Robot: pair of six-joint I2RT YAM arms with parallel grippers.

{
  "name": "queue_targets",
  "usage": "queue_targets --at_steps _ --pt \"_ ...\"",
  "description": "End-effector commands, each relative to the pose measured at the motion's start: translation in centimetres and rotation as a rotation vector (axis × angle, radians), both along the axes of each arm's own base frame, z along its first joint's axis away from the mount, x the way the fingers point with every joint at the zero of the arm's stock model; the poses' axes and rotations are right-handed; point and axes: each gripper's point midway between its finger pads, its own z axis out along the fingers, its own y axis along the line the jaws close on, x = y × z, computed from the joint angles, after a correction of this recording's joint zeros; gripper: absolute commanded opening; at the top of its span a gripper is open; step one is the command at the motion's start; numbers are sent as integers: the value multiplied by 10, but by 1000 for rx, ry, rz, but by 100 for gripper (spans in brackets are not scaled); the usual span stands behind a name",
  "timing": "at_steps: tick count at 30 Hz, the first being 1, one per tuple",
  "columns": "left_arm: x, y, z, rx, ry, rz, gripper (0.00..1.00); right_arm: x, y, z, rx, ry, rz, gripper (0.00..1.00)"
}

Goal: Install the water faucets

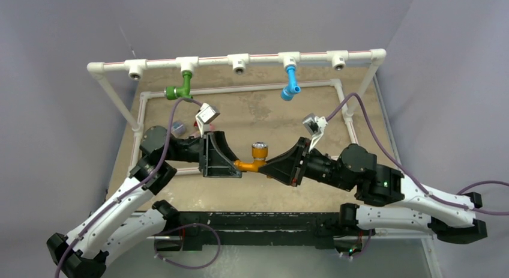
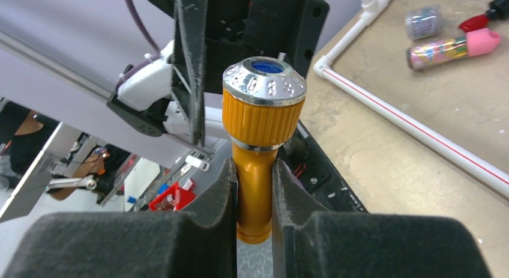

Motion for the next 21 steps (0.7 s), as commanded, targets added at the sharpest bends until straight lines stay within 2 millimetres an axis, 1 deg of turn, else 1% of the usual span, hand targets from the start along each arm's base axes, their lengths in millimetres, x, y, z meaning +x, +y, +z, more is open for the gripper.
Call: queue_targets --at_steps 1,3,4,5,7,10,12,14,15,17,19,21 --pt "16 1 6 86 -30 144 69 13 -20 13 16 5 -104 0" --pt "23 2 1 150 -28 195 71 18 -30 17 6 11 -144 0" --pt "28 3 0 184 -36 225 73 23 -36 16 -10 15 -184 0" --pt "35 4 -2 228 -56 265 74 28 -41 16 -30 20 -218 0" --pt "47 9 0 295 -91 338 75 40 -54 11 -93 38 -310 0" --pt "56 15 22 315 -193 402 76 60 -73 2 -183 61 -461 0" --pt "60 18 42 314 -271 427 77 73 -86 -2 -235 64 -565 0" --pt "68 20 54 331 -325 457 77 86 -99 -6 -289 54 -669 0" --pt "73 21 57 342 -345 473 77 91 -109 -12 -339 48 -727 0" --pt "82 22 66 357 -388 505 77 106 -131 -11 -397 22 -884 0" --pt "90 21 74 363 -427 526 76 114 -147 -14 -450 -2 -994 0" --pt "99 20 84 361 -459 554 76 121 -157 -4 -439 -39 -1073 0"
